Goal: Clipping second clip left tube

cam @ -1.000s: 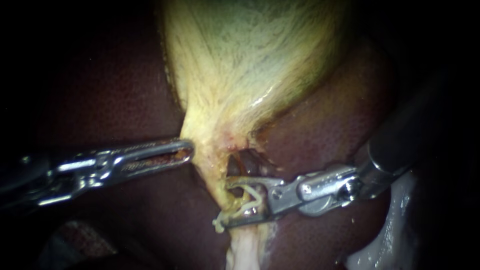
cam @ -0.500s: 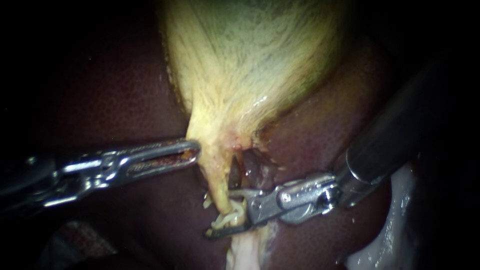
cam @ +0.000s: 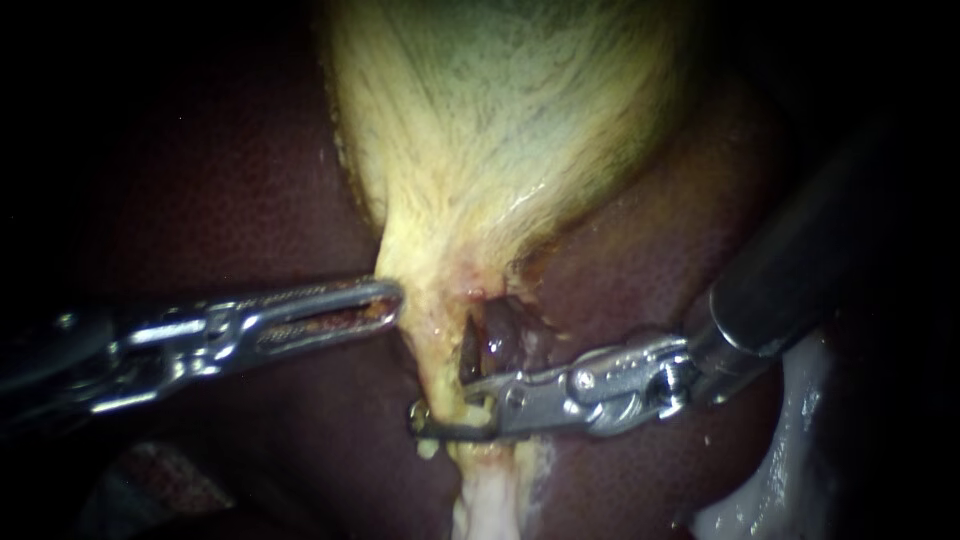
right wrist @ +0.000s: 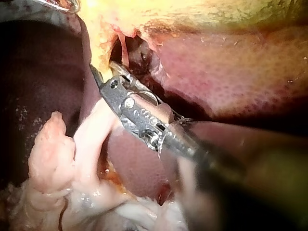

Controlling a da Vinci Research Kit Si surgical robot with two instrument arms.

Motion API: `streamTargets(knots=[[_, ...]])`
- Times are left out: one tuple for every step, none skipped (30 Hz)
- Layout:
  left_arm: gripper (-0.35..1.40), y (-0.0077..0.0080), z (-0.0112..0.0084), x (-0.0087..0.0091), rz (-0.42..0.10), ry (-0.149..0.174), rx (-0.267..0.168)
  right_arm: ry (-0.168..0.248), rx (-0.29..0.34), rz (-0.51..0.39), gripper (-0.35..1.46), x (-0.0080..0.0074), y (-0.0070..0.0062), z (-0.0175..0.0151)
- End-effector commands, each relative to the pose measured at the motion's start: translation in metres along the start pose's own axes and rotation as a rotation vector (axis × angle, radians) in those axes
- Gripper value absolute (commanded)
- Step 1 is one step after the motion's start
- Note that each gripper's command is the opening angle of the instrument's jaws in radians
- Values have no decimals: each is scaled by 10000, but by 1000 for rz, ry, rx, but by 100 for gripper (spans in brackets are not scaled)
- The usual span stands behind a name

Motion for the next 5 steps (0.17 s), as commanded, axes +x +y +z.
streamTargets(knots=[[-35, 0, 1, 0, 0, 0, 1, 1, 1, -2, -35, -1, 0, 1], [-35, 0, 1, 0, 0, 0, 1, 1, 1, -3, -35, -1, 0, 1], [-35, 0, 1, 0, 0, 0, 1, 1, 1, -3, -35, -1, -1, 1], [-35, 0, 2, 0, 0, 0, 1, 1, 1, -3, -35, -1, -1, 1], [-35, 0, 2, 0, 0, 0, 1, 1, 1, -3, -35, -1, -1, 1]])
